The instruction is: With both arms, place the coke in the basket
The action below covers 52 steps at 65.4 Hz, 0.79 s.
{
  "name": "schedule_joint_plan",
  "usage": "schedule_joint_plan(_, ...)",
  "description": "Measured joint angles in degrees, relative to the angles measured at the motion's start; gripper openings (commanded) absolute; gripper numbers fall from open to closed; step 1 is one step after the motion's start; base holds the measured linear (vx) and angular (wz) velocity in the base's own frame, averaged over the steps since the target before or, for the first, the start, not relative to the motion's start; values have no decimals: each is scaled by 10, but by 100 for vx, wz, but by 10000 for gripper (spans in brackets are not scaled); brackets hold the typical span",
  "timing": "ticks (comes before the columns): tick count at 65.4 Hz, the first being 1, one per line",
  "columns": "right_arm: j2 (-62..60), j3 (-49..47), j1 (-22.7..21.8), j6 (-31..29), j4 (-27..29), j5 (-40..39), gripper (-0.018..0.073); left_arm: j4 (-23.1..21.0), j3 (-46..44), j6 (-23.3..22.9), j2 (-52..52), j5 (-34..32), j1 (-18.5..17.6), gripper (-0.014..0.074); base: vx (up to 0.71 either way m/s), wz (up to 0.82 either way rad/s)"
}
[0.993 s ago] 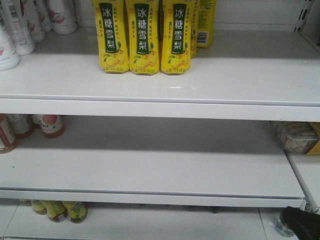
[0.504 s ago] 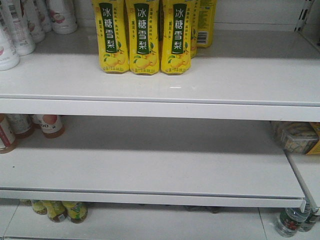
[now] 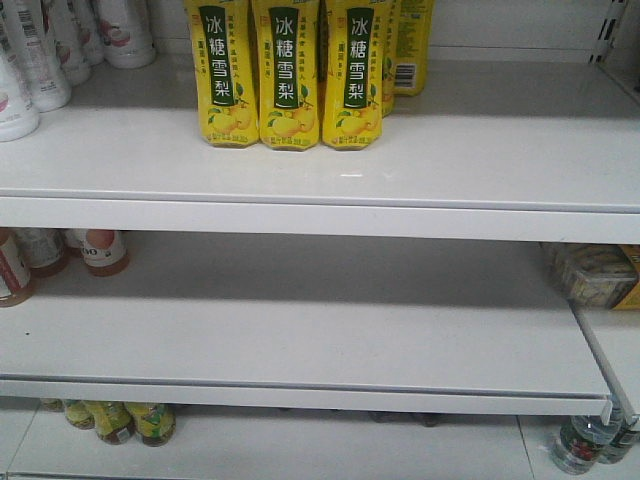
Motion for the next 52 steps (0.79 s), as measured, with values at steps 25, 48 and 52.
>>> schedule_joint_plan(25,0,0,0,5,-18,3,-5,0,0,0,0,0,0,-6,0,0)
schedule_joint_plan(48,0,0,0,6,-20,3,-5,0,0,0,0,0,0,-6,0,0)
schedule_joint_plan(52,0,0,0,6,-20,3,-5,0,0,0,0,0,0,-6,0,0)
